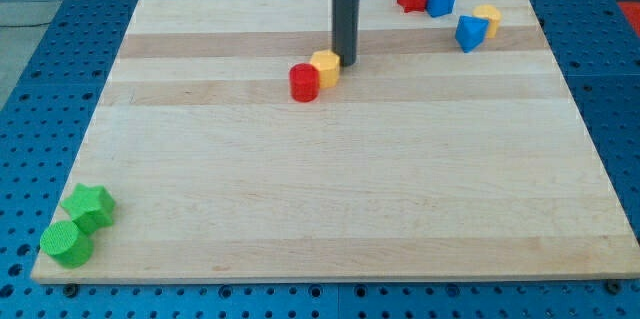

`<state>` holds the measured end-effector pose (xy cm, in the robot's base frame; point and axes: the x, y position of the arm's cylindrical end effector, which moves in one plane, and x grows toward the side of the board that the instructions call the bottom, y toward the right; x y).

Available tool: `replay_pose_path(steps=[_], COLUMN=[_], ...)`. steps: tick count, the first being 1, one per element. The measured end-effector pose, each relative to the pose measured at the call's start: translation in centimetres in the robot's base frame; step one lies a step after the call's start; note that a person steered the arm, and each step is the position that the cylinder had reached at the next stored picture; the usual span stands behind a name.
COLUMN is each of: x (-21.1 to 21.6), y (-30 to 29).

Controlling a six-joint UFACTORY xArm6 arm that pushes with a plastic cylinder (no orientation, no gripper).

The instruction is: Place the yellow heart vertically below the blue cube

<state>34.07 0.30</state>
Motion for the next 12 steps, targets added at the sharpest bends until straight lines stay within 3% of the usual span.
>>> replay_pose_path(steps=[2,4,7,8,9,12], x=[2.3,2.4,2.6,-1.4,-6.5,-7.8], y=[-5.0,-4.6,23.6,30.7,34.2,21.9])
